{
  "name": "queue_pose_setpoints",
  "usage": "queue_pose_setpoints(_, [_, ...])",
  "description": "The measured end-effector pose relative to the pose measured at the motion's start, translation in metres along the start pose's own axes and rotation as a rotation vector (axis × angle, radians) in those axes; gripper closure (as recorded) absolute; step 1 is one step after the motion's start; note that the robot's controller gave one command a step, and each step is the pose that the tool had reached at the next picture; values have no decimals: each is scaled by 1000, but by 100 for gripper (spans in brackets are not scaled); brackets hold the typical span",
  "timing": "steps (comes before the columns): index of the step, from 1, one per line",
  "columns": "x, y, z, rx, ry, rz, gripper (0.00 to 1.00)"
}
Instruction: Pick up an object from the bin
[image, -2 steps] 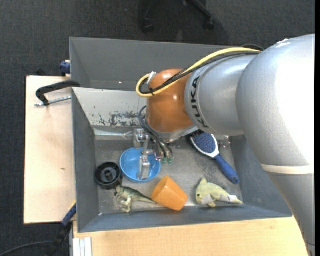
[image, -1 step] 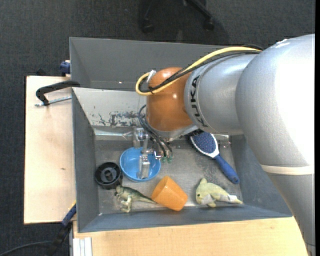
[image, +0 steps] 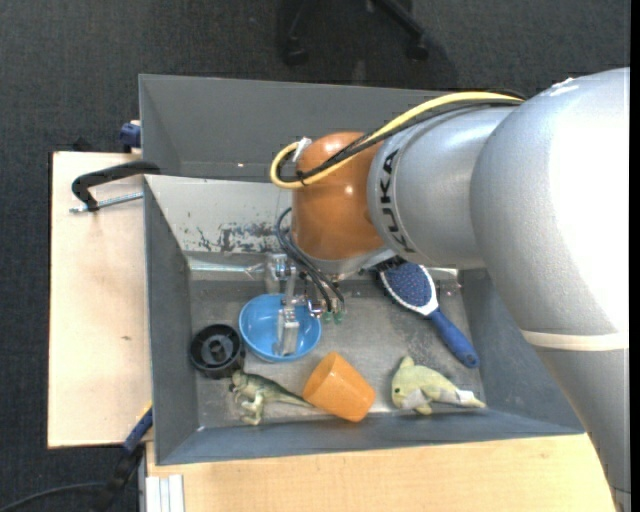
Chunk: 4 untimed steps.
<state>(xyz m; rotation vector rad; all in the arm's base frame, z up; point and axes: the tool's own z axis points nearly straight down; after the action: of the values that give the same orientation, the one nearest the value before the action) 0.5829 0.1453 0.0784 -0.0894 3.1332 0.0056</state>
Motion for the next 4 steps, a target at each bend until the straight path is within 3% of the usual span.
queue_pose_setpoints(1, [-2, 1, -2, 0, -1, 1, 0])
queue_pose_setpoints(2, [-2, 0, -1, 2, 1, 1, 100])
queue_pose_setpoints(4, [-5, 1, -23, 1, 0, 2, 100])
